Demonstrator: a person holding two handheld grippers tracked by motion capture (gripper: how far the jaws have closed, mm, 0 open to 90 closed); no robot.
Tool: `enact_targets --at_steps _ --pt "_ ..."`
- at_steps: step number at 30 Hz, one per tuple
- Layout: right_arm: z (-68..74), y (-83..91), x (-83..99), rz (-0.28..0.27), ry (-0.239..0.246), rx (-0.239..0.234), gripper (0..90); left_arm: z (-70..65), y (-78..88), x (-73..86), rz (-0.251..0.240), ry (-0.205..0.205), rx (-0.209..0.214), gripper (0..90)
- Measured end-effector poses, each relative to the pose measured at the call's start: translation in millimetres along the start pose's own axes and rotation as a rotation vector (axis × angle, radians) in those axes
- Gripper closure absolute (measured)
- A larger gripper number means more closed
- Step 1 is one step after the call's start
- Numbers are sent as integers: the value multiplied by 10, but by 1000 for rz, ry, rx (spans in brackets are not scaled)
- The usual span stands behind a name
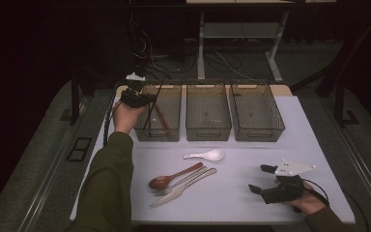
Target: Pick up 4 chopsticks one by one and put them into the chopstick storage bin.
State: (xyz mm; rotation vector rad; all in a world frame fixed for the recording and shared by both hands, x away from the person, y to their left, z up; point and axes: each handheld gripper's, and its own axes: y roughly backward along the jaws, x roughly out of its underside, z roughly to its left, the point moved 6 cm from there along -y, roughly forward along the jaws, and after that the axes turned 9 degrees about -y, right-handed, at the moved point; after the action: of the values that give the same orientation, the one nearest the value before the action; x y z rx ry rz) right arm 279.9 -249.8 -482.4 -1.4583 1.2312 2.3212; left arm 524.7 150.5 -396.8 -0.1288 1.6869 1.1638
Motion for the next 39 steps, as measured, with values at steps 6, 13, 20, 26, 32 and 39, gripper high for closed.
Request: enact_targets --at_steps 6,13,20,26,32,39 --pt "-2 -2 0 1 -1 0 140 21 -91 130 43 7 6 851" --pt "-1 -1 1 1 -1 -1 140 39 -176 233 69 30 2 806" --pt "-1 -4 1 1 -1 -2 139 13 -176 217 55 27 16 713" --pt "-2 -2 1 2 -2 0 140 -41 -185 193 35 36 40 631" --pt "-4 -5 -1 1 -6 -2 140 -90 -143 124 -12 8 70 559" --pt "-7 -9 -2 1 -5 -3 140 -173 -83 76 -28 -33 94 474"
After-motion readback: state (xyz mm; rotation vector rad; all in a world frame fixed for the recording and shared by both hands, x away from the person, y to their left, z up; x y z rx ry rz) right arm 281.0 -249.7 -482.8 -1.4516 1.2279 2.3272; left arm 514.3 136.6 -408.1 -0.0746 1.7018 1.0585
